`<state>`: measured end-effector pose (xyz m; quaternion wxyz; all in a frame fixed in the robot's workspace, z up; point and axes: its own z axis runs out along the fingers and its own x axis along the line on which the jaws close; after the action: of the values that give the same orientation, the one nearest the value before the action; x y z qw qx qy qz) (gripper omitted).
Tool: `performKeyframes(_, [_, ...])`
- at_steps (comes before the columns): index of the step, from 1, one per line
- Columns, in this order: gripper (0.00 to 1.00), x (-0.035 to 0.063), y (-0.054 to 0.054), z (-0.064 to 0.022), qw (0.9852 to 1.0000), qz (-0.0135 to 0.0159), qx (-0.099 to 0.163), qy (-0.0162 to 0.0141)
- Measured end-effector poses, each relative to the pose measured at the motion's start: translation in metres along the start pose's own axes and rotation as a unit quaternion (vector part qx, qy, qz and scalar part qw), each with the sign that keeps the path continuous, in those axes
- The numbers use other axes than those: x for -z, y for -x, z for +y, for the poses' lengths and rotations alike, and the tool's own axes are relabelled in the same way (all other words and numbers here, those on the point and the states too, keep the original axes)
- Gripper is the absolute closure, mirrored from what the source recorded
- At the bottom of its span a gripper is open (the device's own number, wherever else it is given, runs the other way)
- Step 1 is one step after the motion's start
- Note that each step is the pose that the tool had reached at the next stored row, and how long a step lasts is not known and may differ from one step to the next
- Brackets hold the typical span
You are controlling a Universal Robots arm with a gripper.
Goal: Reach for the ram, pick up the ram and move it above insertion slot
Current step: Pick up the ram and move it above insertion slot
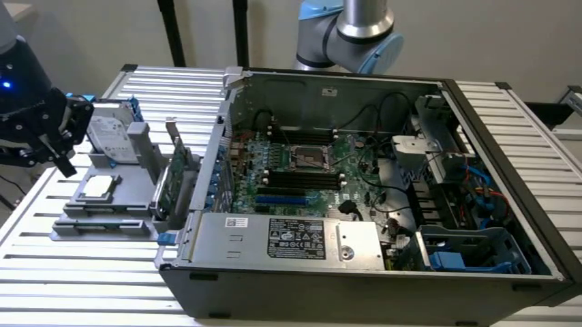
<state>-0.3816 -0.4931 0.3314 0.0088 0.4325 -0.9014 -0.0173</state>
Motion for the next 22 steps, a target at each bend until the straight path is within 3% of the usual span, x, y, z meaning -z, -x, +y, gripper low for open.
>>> performKeyframes(6, [0.89,-0.0014,0.0000,0.0000,0.9985,0.0018,0.054,0.0000])
performKeyframes(11, [0.89,-0.0031,0.0000,0.0000,0.9950,0.0025,0.100,-0.0001])
performKeyframes(17, [0.89,-0.0050,0.0000,-0.0002,0.9881,0.0036,0.154,0.0000])
performKeyframes(22, [0.89,-0.0065,0.0000,-0.0001,0.9801,0.0035,0.199,0.0006])
